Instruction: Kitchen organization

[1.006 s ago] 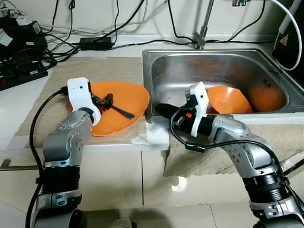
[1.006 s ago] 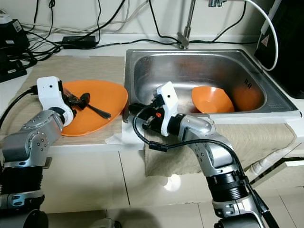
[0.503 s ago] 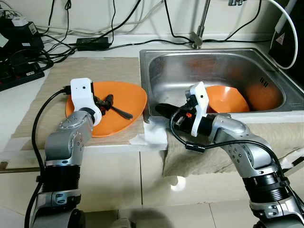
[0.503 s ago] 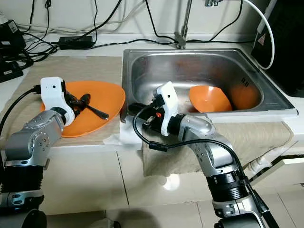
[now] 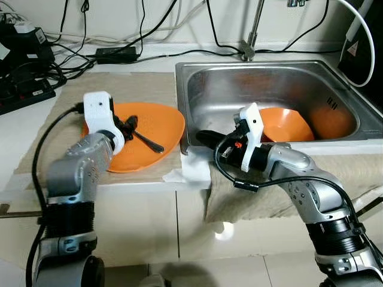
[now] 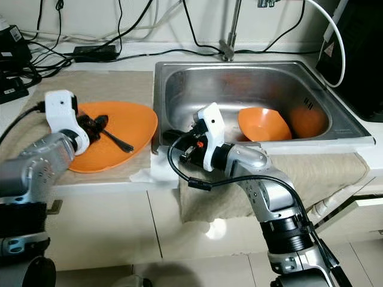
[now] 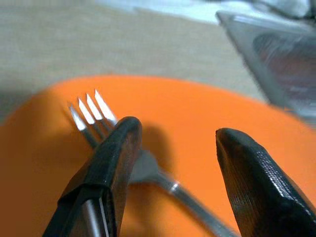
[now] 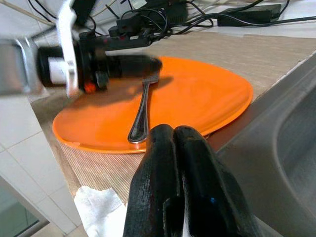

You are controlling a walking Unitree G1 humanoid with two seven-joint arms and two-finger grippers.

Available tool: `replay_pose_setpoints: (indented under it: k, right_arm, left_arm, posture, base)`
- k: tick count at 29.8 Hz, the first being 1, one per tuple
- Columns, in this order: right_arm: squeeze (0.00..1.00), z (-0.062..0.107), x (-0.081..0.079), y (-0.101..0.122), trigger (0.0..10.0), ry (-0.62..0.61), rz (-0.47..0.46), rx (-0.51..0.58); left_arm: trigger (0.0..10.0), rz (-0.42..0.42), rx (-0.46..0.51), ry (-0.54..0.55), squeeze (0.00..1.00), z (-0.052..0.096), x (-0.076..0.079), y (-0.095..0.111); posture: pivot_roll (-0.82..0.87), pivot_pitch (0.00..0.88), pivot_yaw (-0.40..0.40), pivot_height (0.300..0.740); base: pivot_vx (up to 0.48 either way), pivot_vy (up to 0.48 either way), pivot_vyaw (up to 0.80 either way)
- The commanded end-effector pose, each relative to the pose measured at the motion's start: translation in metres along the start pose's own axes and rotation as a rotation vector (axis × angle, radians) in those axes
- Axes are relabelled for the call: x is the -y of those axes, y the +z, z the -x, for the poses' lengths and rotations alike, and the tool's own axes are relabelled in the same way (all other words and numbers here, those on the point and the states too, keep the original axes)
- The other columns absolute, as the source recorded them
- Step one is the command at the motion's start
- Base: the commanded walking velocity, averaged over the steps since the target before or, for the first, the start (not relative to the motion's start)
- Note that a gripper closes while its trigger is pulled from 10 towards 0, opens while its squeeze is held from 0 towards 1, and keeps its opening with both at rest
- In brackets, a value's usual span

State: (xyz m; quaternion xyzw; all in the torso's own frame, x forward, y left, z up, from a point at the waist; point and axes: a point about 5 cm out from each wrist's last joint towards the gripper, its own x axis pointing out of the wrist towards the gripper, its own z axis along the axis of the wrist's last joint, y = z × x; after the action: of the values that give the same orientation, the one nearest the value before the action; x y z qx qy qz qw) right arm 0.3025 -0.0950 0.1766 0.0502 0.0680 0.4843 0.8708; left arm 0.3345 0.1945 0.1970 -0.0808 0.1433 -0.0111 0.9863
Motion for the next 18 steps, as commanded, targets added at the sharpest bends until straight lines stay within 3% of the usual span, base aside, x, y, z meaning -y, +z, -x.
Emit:
replay_pose_setpoints:
  k: [1, 6, 10, 14, 18]
  right_arm:
    - [0.00, 0.000, -0.002, -0.001, 10.0, 0.002, 0.015, -0.018]
    - [0.00, -0.006, -0.005, -0.005, 10.0, 0.015, 0.006, -0.021]
    - [0.00, -0.011, -0.007, -0.007, 10.0, 0.027, -0.002, -0.020]
    - [0.00, -0.018, -0.009, -0.009, 10.0, 0.041, -0.005, -0.019]
    - [0.00, -0.020, -0.010, -0.009, 10.0, 0.046, -0.005, -0.016]
  left_arm:
    - [10.0, -0.004, 0.024, -0.009, 0.00, 0.009, 0.005, 0.020]
    - [10.0, 0.051, -0.037, 0.001, 0.00, 0.017, 0.004, 0.027]
    - [10.0, 0.101, -0.121, -0.001, 0.00, 0.025, 0.007, 0.021]
    - [10.0, 0.092, -0.214, 0.007, 0.00, 0.034, 0.012, 0.006]
    - [10.0, 0.097, -0.245, 0.008, 0.00, 0.036, 0.012, 0.000]
  posture:
    - [0.10, 0.021, 0.033, 0.740]
    - [0.14, 0.024, 0.040, 0.740]
    - [0.16, 0.025, 0.041, 0.740]
    - [0.18, 0.020, 0.042, 0.740]
    - [0.19, 0.020, 0.047, 0.740]
  base:
    - [0.000, 0.000, 0.00]
    - [0.000, 0.000, 0.00]
    - [0.000, 0.000, 0.00]
    - [0.000, 0.000, 0.00]
    - [0.000, 0.000, 0.00]
